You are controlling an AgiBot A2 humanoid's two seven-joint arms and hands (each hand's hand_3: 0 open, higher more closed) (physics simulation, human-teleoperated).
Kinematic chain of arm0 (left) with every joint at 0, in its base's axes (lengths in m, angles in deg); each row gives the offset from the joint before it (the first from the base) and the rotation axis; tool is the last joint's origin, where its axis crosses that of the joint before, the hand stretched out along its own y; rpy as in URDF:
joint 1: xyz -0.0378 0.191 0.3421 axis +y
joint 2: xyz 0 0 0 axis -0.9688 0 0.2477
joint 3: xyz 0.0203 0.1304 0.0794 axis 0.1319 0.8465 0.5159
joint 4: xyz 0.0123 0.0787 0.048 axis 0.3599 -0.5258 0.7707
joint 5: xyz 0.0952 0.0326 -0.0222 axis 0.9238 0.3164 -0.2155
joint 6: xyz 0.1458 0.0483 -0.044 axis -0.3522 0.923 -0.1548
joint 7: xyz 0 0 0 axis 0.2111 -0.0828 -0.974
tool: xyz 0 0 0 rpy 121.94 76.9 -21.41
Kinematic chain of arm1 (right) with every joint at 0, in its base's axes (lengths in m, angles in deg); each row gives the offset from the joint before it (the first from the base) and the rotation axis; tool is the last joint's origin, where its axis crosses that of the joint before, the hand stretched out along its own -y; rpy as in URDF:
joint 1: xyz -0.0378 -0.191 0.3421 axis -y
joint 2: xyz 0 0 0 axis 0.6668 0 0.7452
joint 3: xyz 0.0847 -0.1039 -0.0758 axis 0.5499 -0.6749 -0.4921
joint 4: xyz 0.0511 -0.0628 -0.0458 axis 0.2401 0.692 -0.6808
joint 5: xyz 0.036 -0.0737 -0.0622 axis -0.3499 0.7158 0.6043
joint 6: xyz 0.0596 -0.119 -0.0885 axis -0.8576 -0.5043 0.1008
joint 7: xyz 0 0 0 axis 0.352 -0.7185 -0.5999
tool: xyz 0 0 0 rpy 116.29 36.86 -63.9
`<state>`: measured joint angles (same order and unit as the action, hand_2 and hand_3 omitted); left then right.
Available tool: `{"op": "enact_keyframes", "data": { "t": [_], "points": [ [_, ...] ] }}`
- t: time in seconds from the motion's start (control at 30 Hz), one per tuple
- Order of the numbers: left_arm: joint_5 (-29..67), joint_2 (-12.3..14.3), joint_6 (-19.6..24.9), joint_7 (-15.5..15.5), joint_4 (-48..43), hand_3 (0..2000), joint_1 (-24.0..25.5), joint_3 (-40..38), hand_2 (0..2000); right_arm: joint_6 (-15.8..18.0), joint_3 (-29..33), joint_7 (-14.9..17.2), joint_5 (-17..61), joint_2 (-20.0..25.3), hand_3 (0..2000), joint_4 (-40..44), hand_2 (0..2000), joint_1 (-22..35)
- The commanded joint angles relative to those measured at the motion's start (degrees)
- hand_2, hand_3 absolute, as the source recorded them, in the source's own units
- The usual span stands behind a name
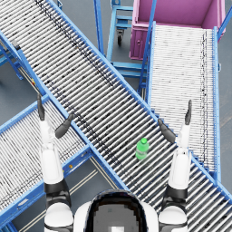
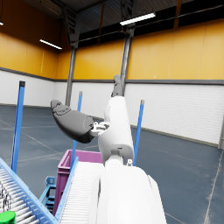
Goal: Pick up the oil and place it on the left assembly line, put the cola on the right, and keep Sprite still
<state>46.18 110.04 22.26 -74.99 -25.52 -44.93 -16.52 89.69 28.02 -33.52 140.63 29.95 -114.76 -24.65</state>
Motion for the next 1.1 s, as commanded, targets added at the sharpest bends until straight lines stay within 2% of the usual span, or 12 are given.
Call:
{"op": "enact_keyframes", "data": {
  "t": [0.03, 0.37, 0.87, 1.1],
  "points": [
    [0.0, -0.1, 0.0, 0.0, 0.1, 0, -0.7, -0.4, 0, 0.0, -0.2, 0.0, 0.0, 0.0, 0, -0.3, 0, 0.6],
    [0.0, 0.3, 0.0, 0.0, -0.1, 0, 0.3, -0.2, 0, 0.0, 0.3, 0.0, 0.0, 0.2, 0, -0.4, 0, 0.3],
    [0.0, 0.2, 0.0, 0.0, -0.3, 0, -0.9, -0.5, 0, 0.0, 0.1, 0.0, 0.0, 0.7, 0, -0.3, 0, -0.3],
    [0.0, 0.4, 0.0, 0.0, -0.3, 0, -0.9, -0.6, 0, 0.0, 0.4, 0.0, 0.0, 0.6, 0, -0.1, 0, 1.4]
  ]
}}
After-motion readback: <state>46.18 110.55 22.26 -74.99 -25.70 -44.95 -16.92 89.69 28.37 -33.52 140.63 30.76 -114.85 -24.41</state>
